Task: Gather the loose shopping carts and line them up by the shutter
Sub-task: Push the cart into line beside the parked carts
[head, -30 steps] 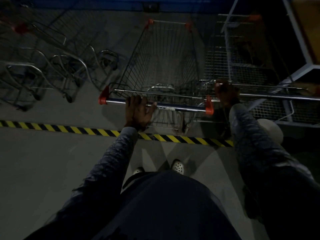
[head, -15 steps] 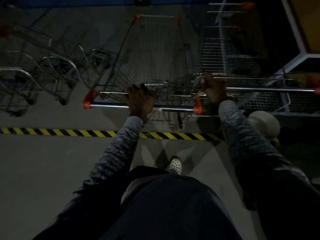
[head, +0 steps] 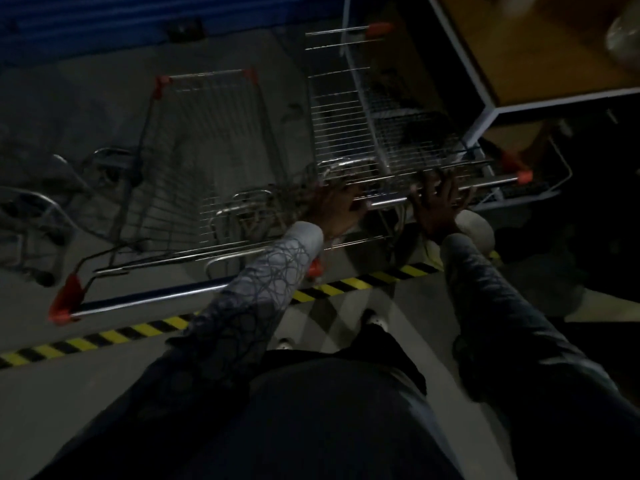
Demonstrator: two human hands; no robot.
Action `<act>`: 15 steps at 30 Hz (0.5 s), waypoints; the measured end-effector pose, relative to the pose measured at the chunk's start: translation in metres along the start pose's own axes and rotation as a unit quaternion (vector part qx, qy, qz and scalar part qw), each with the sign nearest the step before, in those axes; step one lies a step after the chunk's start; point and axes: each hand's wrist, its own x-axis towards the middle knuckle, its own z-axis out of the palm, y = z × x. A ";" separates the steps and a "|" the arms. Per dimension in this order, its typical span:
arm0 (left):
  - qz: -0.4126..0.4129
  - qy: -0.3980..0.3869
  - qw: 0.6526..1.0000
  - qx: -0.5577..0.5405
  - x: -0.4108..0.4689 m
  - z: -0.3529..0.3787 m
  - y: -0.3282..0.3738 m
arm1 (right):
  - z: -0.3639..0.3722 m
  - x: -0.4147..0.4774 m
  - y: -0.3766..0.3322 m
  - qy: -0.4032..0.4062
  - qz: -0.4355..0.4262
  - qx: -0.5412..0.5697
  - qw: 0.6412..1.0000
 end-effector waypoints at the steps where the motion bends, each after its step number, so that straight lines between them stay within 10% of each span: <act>1: -0.005 -0.029 1.000 0.000 0.007 0.004 0.005 | 0.001 0.007 0.005 -0.017 -0.020 -0.017 1.000; 5: -0.087 -0.023 0.996 -0.008 0.045 0.002 0.000 | 0.006 0.053 0.013 -0.080 -0.120 -0.072 0.987; 9: -0.126 -0.016 0.992 0.018 0.101 -0.004 -0.031 | 0.002 0.108 0.017 0.122 -0.280 -0.084 0.949; 15: -0.163 -0.036 0.978 0.126 0.168 -0.041 -0.047 | -0.023 0.218 0.028 0.075 -0.262 -0.097 0.957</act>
